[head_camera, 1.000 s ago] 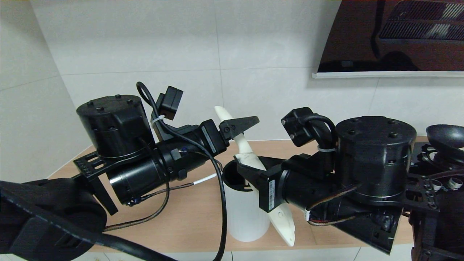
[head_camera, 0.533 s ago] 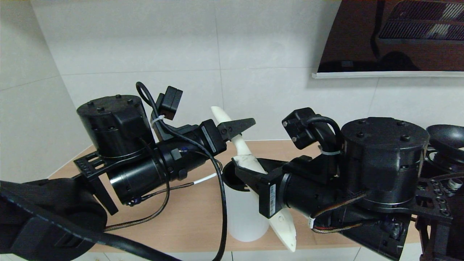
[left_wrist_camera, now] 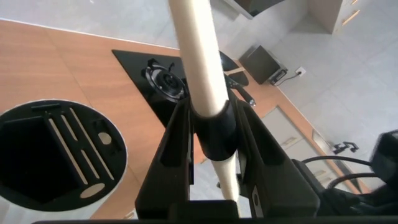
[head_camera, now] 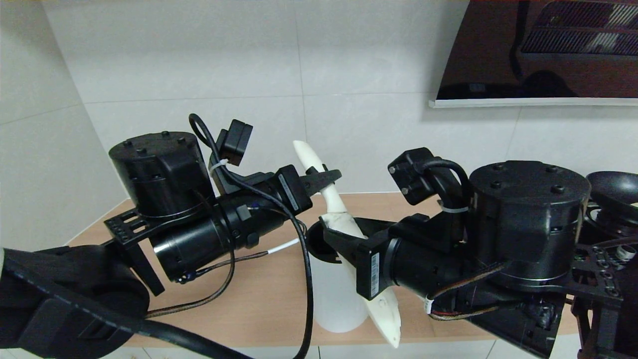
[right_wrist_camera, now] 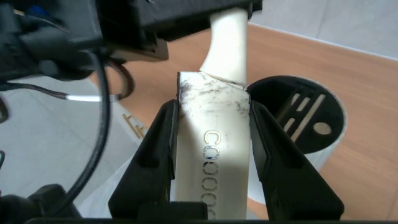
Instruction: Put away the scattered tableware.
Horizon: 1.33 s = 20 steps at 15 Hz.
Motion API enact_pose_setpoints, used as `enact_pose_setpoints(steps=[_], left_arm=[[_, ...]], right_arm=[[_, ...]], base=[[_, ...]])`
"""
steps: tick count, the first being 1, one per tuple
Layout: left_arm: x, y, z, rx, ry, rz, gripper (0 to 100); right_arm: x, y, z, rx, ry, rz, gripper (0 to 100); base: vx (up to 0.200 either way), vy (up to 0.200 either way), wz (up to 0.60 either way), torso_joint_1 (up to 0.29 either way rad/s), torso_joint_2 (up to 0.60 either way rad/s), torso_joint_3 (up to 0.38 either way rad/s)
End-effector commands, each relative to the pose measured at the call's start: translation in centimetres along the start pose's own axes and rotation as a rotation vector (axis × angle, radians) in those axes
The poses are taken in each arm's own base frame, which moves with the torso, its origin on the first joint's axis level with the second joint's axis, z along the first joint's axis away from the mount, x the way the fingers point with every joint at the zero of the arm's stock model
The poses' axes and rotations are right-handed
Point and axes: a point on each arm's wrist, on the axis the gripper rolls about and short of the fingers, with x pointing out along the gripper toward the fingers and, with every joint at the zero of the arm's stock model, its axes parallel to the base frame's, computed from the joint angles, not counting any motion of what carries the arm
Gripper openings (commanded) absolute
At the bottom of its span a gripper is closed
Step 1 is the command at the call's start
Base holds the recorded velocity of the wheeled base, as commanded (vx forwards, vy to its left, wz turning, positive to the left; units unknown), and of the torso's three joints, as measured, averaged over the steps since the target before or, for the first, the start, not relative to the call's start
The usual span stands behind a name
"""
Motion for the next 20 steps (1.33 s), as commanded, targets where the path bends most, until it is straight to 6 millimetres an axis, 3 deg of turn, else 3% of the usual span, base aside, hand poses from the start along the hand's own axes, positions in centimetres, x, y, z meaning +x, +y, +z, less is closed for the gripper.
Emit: enact_pose_setpoints(steps=[1,3,4,10,16,20], left_arm=[[-0.1,-0.2,0.2,0.001,-0.005,-0.007,0],[-0.2,-0.3,0.3,0.001,-0.01,-0.009,0],[-0.3,-0.4,0.3,0.002,-0.013,-0.012,0],[-1.1,-2.2,2.2,-0.011,-0.099,-0.033,0],[-2.1,-5.7,6.9,0.03,-0.269,0.237,0],[-2.0,-6.6,6.7,0.299,-0.335,0.391,0]], right_arm=[[0.0,0.0,0.1,0.001,-0.004,-0.001,0],[0.0,0.0,0.1,0.001,-0.005,-0.005,0],[0.1,0.0,0.1,0.001,-0.005,-0.01,100],[-0.8,-0.4,0.9,0.008,-0.032,-0.018,100],[-5.2,-5.4,5.2,0.017,-0.176,-0.165,100],[-4.4,-9.5,4.6,0.021,-0.118,-0.249,100]], base=[[0.0,0.0,0.0,0.0,0.0,0.0],[0.0,0.0,0.0,0.0,0.0,0.0],[0.0,0.0,0.0,0.0,0.0,0.0],[0.0,0.0,0.0,0.0,0.0,0.0],[0.0,0.0,0.0,0.0,0.0,0.0],[0.0,0.0,0.0,0.0,0.0,0.0]])
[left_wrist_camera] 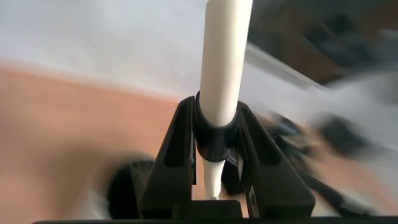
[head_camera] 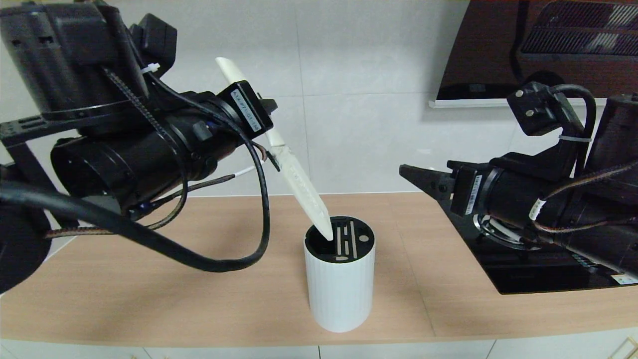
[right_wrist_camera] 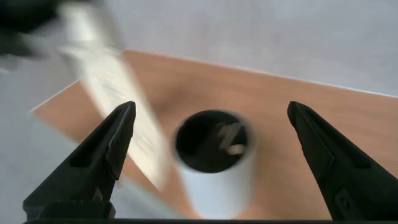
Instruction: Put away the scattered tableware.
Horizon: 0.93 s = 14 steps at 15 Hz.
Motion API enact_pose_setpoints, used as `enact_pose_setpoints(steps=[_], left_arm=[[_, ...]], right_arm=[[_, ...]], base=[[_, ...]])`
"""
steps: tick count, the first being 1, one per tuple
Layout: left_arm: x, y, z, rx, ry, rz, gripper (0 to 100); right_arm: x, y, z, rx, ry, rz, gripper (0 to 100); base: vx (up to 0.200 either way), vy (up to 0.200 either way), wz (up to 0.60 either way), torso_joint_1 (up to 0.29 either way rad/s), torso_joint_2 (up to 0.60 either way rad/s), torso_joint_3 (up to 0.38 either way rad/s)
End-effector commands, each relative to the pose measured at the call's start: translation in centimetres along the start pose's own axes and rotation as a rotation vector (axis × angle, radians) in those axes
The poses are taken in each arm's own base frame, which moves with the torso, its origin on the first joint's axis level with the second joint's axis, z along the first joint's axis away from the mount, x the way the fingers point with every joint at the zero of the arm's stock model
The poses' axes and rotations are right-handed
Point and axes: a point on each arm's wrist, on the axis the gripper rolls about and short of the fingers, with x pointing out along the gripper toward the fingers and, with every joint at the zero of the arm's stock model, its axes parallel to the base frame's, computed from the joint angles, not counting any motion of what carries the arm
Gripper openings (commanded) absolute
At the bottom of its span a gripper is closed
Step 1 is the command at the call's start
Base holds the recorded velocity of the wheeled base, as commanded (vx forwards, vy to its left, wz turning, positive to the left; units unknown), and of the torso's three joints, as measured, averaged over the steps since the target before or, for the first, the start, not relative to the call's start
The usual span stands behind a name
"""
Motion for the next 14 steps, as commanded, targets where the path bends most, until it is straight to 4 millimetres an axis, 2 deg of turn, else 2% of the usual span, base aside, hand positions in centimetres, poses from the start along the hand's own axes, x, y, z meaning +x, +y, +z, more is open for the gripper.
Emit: enact_pose_setpoints(steps=[1,2,4,6,8,11,14], left_arm=[[0.2,-1.3,0.0,0.096,-0.055,-0.04,0],[0.6,-1.3,-0.3,0.141,-0.082,-0.029,0],[1.6,-1.2,-2.2,0.211,-0.094,0.029,0],[2.3,-2.7,-4.9,0.259,-0.135,0.069,0],[2.9,-3.0,-6.8,0.324,-0.177,0.089,0],[3.9,-3.0,-8.3,0.362,-0.214,0.138,0],[3.5,-3.1,-8.4,0.366,-0.21,0.131,0]], right_arm=[[0.8,-1.8,-0.5,0.001,0.021,-0.057,100],[1.0,-2.2,-0.6,0.001,0.024,-0.073,100],[1.0,-2.4,-0.5,0.002,0.021,-0.082,100],[1.3,-2.4,-0.8,-0.001,0.033,-0.081,100],[1.9,-2.5,-1.4,-0.003,0.051,-0.087,100],[1.9,-2.6,-1.7,-0.004,0.062,-0.086,100],[2.1,-2.6,-1.9,-0.004,0.066,-0.087,100]], base=[[0.0,0.0,0.0,0.0,0.0,0.0],[0.0,0.0,0.0,0.0,0.0,0.0],[0.0,0.0,0.0,0.0,0.0,0.0],[0.0,0.0,0.0,0.0,0.0,0.0],[0.0,0.0,0.0,0.0,0.0,0.0],[0.0,0.0,0.0,0.0,0.0,0.0],[0.0,0.0,0.0,0.0,0.0,0.0]])
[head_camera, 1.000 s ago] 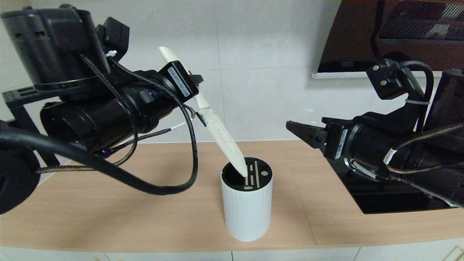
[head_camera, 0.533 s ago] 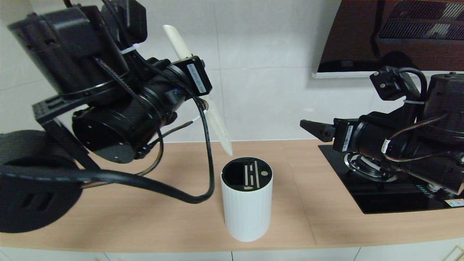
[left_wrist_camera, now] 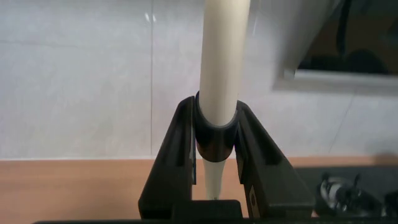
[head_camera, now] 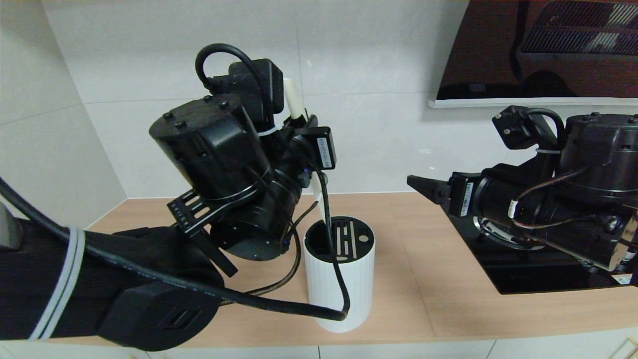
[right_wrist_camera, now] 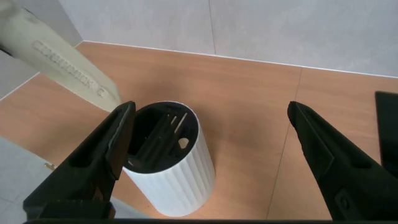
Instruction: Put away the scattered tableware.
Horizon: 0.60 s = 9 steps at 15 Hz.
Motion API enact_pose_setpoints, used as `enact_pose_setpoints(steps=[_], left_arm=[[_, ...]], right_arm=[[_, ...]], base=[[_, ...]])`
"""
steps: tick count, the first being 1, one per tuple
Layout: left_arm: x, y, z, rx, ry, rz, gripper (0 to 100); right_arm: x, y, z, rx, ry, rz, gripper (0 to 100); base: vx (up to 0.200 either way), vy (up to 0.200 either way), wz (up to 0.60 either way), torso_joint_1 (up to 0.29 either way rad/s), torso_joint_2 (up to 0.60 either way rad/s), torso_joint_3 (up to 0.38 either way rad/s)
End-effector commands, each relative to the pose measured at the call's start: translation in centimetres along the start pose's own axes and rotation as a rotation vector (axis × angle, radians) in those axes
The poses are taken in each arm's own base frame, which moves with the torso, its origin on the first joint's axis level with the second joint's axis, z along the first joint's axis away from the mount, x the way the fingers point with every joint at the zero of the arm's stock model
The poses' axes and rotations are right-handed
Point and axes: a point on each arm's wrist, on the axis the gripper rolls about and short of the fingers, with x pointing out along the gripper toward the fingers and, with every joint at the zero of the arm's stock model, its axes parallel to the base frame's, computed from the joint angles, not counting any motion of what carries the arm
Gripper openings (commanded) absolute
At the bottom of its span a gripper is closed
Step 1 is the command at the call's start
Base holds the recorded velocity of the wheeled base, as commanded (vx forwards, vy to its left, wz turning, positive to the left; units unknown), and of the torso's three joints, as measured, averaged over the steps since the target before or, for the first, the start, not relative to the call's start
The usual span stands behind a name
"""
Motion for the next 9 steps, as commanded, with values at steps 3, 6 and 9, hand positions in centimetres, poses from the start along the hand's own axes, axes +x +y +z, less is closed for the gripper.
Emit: enact_pose_setpoints(steps=[3,6,9], left_arm=[[-0.3,-0.6,-1.4,0.027,0.04,-0.016,0],[-0.2,-0.8,-2.9,0.047,0.073,-0.018,0],[-0.1,-0.9,-3.6,0.058,0.086,-0.018,0]], right_arm=[[0.5,0.0,-0.6,-0.003,0.021,-0.003,100],[0.5,0.0,-0.5,-0.003,0.019,-0.005,100],[0.5,0.0,-0.5,-0.003,0.019,-0.006,100]], base=[[0.0,0.0,0.0,0.0,0.0,0.0],[0.0,0.0,0.0,0.0,0.0,0.0],[0.0,0.0,0.0,0.0,0.0,0.0]])
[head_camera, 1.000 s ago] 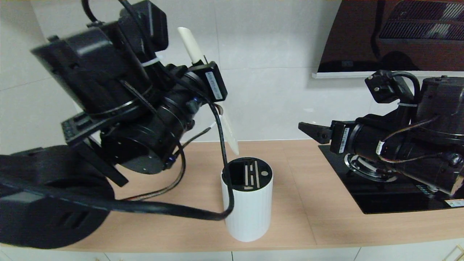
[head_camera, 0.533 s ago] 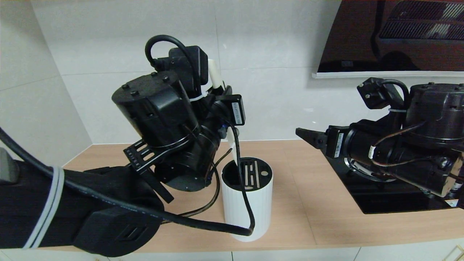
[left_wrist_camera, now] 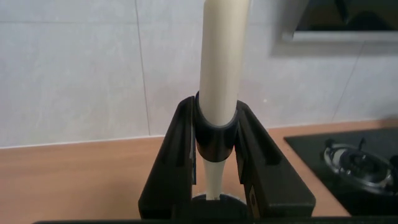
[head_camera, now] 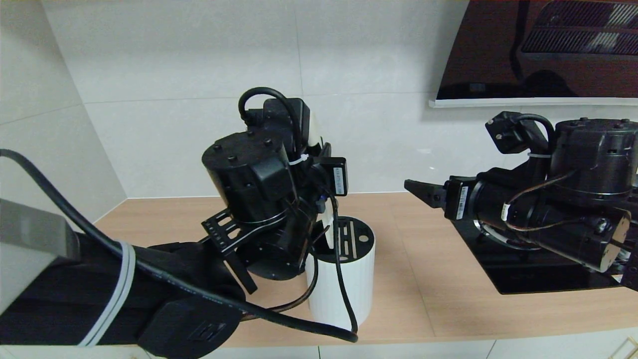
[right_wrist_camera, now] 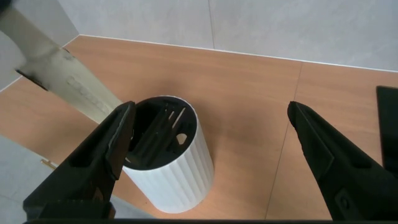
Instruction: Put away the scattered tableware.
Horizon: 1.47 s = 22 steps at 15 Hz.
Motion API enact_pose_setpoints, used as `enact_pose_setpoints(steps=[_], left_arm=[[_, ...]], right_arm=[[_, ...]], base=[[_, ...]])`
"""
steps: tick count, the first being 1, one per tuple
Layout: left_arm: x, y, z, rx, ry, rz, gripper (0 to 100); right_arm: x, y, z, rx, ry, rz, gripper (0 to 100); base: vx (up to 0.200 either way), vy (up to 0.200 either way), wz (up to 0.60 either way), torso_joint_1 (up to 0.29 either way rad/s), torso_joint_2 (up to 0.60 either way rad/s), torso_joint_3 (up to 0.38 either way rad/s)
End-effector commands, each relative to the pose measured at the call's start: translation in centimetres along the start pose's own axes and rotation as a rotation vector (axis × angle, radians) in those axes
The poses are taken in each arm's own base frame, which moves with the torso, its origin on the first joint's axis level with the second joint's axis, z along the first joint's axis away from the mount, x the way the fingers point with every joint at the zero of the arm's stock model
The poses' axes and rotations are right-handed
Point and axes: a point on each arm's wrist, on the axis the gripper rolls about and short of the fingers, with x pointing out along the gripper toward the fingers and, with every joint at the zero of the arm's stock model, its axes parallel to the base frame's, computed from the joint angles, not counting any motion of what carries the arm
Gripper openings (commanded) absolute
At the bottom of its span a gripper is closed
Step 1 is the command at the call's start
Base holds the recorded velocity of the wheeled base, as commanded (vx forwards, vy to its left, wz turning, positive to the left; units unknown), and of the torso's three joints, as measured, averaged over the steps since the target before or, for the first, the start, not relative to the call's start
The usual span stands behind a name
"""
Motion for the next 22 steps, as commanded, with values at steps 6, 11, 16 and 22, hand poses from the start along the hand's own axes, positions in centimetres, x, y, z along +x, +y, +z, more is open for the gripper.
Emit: enact_pose_setpoints(steps=[6,11,16,22], left_arm=[[0.2,-0.2,-2.5,0.03,0.055,0.002,0],[0.4,-0.3,-3.8,0.017,0.085,0.006,0],[0.4,-0.7,-7.3,0.027,0.166,0.007,0],[0.4,-0.7,-9.6,0.042,0.218,0.011,0]], right_arm=[[0.1,0.0,-0.2,-0.001,0.009,-0.001,100],[0.2,0.0,-0.4,-0.002,0.013,-0.002,100],[0.4,0.0,-0.6,-0.003,0.021,-0.002,100],[0.4,0.0,-0.6,-0.003,0.022,-0.002,100]], base=[[0.0,0.0,0.0,0.0,0.0,0.0],[0.0,0.0,0.0,0.0,0.0,0.0],[0.0,0.0,0.0,0.0,0.0,0.0],[0.0,0.0,0.0,0.0,0.0,0.0]])
